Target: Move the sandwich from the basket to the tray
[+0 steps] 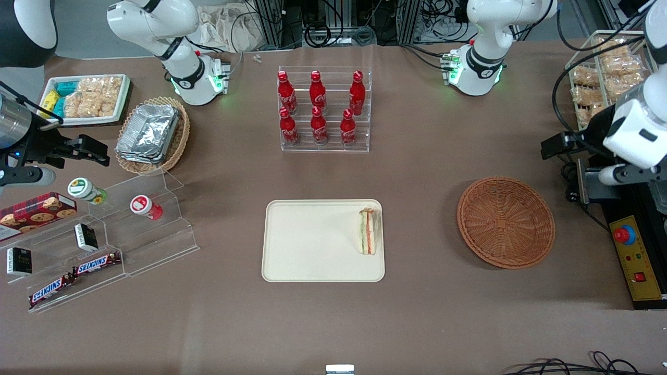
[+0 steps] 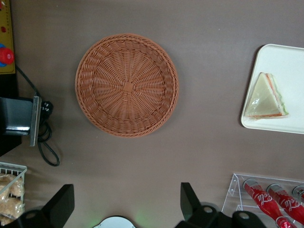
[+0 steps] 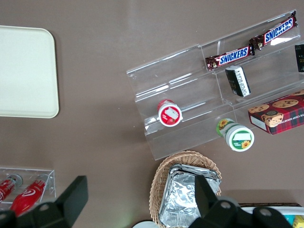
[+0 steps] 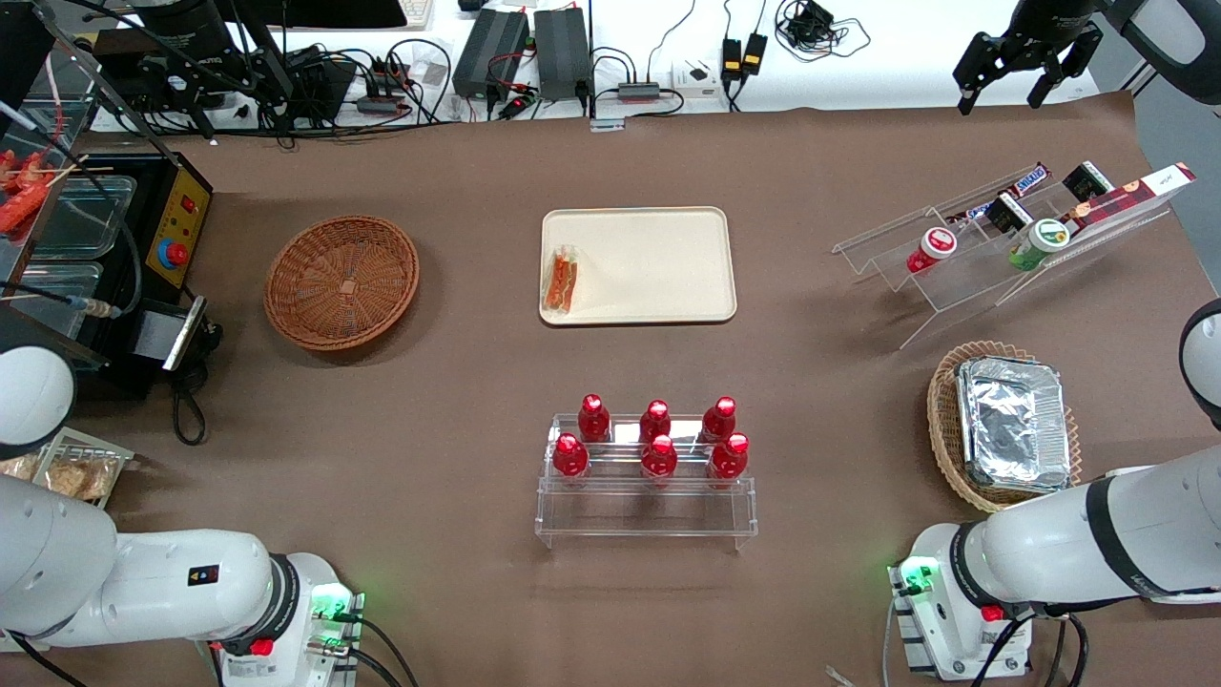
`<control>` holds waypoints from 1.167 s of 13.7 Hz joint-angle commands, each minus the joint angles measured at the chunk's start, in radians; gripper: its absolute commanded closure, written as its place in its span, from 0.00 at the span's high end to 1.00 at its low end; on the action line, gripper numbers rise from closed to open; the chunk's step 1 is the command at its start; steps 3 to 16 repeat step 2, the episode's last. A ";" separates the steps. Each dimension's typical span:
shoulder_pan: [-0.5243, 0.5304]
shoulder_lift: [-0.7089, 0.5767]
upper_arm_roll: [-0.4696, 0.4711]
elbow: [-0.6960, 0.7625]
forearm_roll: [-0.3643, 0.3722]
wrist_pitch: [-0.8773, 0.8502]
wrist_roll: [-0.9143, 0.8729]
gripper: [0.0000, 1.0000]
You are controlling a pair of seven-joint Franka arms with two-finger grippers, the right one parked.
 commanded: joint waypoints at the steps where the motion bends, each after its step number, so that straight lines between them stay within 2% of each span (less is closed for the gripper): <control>1: -0.008 -0.022 0.001 -0.041 -0.004 0.019 -0.007 1.00; 16: -0.008 -0.022 0.001 -0.041 -0.003 0.013 -0.005 1.00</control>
